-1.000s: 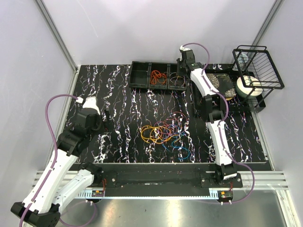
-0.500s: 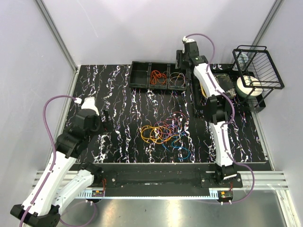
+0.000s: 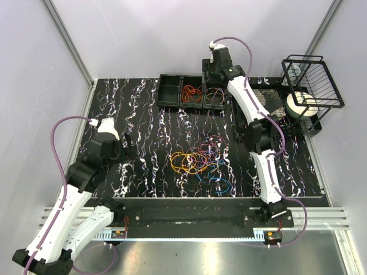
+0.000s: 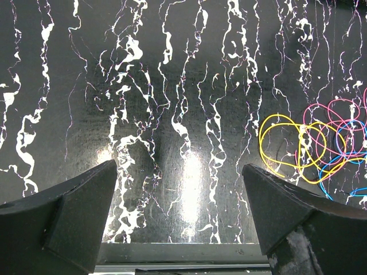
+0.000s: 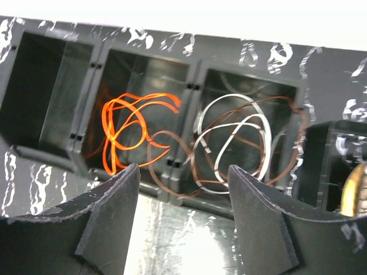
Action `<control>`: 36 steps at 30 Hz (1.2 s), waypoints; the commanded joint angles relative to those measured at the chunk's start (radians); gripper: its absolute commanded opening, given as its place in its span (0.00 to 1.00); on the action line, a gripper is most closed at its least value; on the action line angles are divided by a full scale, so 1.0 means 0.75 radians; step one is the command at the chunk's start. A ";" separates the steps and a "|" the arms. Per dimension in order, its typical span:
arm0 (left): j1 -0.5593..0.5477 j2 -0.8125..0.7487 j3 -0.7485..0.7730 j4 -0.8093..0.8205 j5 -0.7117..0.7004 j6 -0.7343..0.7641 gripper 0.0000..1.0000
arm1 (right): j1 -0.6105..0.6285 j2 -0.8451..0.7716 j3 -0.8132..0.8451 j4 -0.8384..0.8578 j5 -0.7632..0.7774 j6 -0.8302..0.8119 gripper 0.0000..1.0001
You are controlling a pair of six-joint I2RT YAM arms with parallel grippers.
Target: Untangle the cables
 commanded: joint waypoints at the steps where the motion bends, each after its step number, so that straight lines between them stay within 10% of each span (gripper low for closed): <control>1: 0.006 -0.016 -0.002 0.069 0.005 0.000 0.94 | 0.068 0.049 0.095 -0.026 -0.024 -0.020 0.70; 26: 0.012 0.012 -0.002 0.069 0.009 0.006 0.94 | 0.086 0.279 0.202 0.095 0.262 -0.215 0.66; 36: 0.022 0.018 -0.002 0.069 0.011 0.006 0.94 | 0.086 0.295 0.212 0.142 0.289 -0.186 0.38</control>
